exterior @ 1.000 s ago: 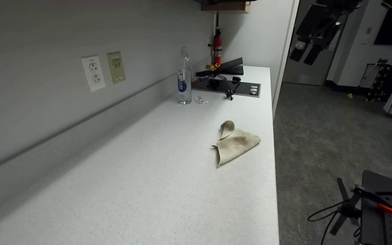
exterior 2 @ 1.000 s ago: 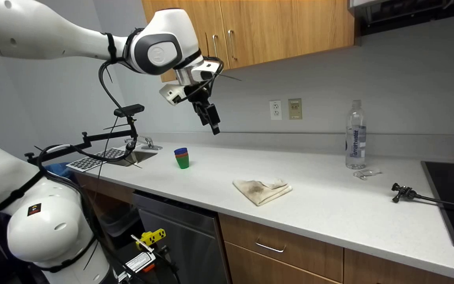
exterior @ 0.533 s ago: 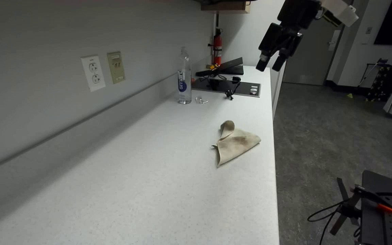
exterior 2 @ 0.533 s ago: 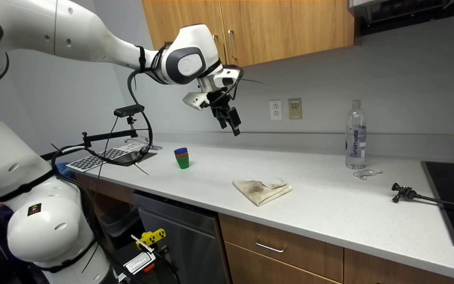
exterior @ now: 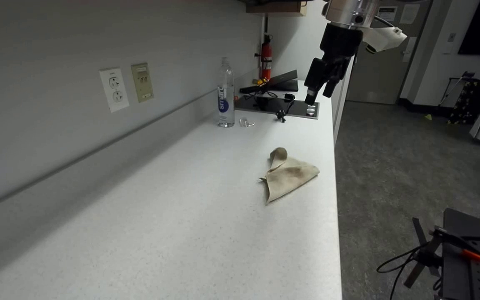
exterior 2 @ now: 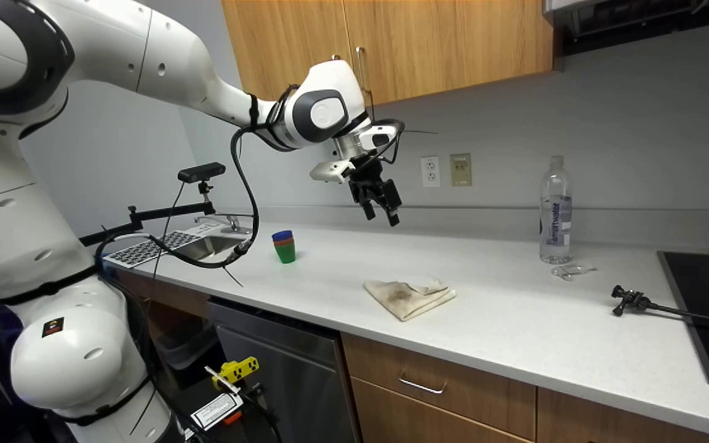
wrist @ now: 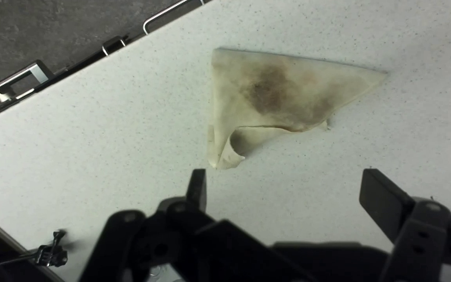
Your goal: Unfold the towel
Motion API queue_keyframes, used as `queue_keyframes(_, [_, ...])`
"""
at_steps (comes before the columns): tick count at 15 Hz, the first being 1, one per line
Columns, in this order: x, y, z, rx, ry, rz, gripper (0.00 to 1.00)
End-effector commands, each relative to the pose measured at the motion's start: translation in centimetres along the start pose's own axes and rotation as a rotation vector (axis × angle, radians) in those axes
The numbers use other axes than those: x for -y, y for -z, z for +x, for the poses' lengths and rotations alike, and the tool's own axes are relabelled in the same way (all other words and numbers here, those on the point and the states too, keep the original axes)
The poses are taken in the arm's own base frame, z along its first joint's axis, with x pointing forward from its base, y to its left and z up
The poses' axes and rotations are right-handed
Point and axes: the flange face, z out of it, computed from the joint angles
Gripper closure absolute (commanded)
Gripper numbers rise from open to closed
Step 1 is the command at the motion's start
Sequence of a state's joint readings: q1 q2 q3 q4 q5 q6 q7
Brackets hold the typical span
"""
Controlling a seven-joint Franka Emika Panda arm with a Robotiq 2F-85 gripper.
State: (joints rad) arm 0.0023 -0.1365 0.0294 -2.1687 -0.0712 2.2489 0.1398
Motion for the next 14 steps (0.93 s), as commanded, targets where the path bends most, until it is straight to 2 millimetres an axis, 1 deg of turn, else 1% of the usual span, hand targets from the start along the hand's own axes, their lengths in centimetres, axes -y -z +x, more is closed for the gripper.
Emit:
queue_keyframes(1, [0.0, 0.0, 0.1, 0.0, 0.0, 0.0, 0.0])
queue_keyframes(3, [0.0, 0.1, 0.1, -0.002, 0.0, 0.0, 0.0])
queue_keyframes(5, [-0.3, -0.9, 0.8, -0.001, -0.038, -0.011, 0.0])
queue_keyframes(7, [-0.7, -2.7, 1.6, 0.006, -0.057, -0.017, 0.0])
queue_keyframes(14, [-0.9, -11.6, 4.3, 0.037, 0.071, -0.1, 0.0])
